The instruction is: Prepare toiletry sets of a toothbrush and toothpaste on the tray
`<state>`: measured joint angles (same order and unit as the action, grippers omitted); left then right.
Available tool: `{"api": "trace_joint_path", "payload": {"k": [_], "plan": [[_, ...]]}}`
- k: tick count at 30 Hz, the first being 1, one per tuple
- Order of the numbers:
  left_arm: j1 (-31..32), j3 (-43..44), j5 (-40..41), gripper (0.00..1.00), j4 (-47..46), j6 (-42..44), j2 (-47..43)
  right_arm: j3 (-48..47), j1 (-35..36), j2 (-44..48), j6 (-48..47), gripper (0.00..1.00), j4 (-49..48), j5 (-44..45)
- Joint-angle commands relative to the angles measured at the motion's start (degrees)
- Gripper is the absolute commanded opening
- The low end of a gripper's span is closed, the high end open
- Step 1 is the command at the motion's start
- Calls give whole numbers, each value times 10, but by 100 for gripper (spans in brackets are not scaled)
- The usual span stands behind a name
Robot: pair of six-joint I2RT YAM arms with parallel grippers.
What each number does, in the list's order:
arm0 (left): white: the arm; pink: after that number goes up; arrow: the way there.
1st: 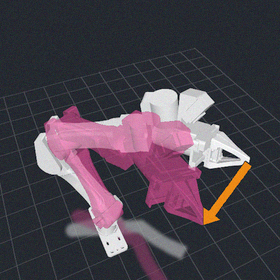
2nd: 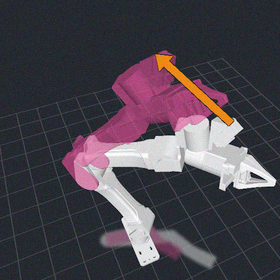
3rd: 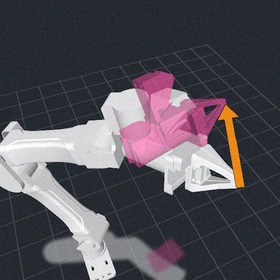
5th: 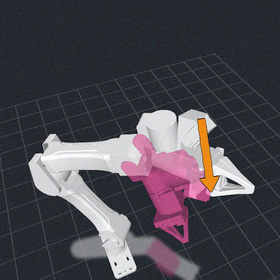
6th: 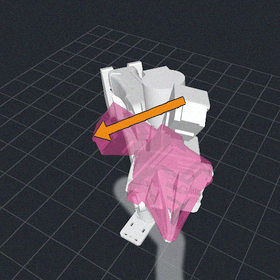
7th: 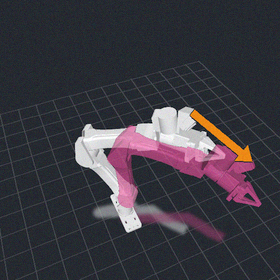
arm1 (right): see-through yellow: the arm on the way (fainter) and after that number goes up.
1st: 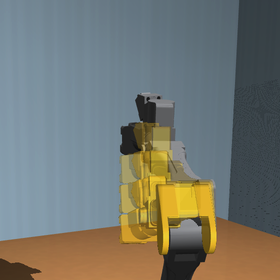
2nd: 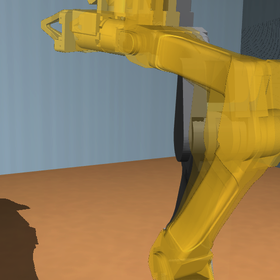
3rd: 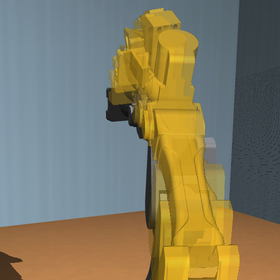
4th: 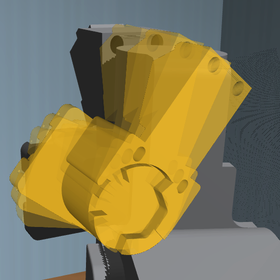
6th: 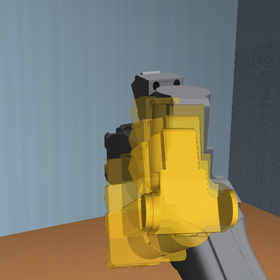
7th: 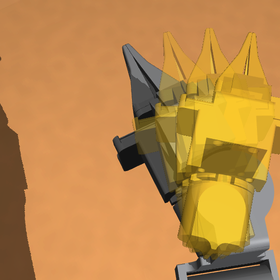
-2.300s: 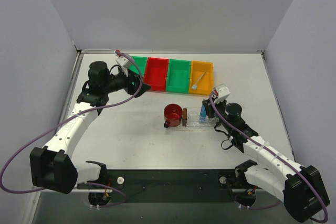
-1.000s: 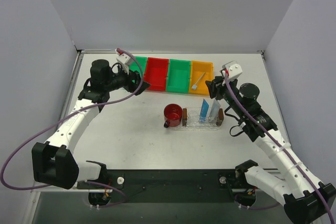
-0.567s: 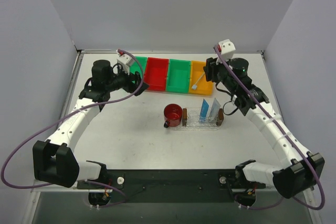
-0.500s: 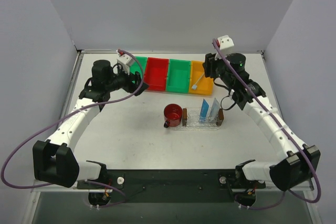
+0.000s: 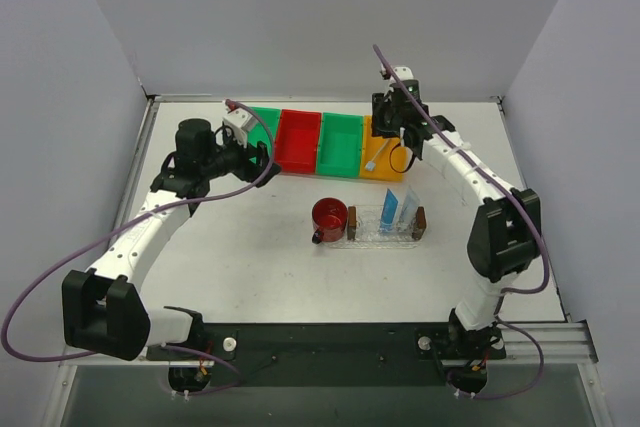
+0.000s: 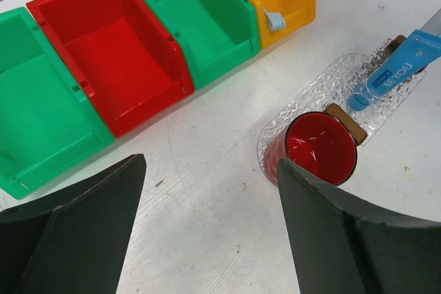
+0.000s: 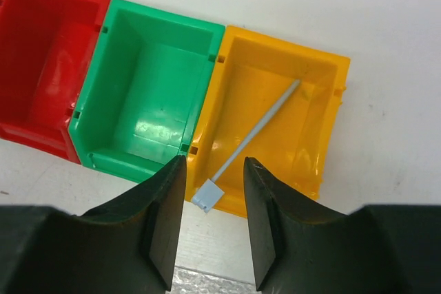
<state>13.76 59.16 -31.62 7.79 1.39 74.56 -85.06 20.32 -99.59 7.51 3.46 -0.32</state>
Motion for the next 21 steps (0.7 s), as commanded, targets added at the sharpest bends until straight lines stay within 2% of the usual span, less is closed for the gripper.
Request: {"api": "trace_joint_path", "payload": {"k": [1,11,21], "plan": [[-1,-3,-2,88,-7,10,-17,-49,-7,-53,53,34,46,23],[0,-11,-7,88,-6,14,-17,-59,-7,-117,72,32,67,51],[0,-16,-13,88,-12,14,-15,-73,-7,-153,81,35,84,49]]}}
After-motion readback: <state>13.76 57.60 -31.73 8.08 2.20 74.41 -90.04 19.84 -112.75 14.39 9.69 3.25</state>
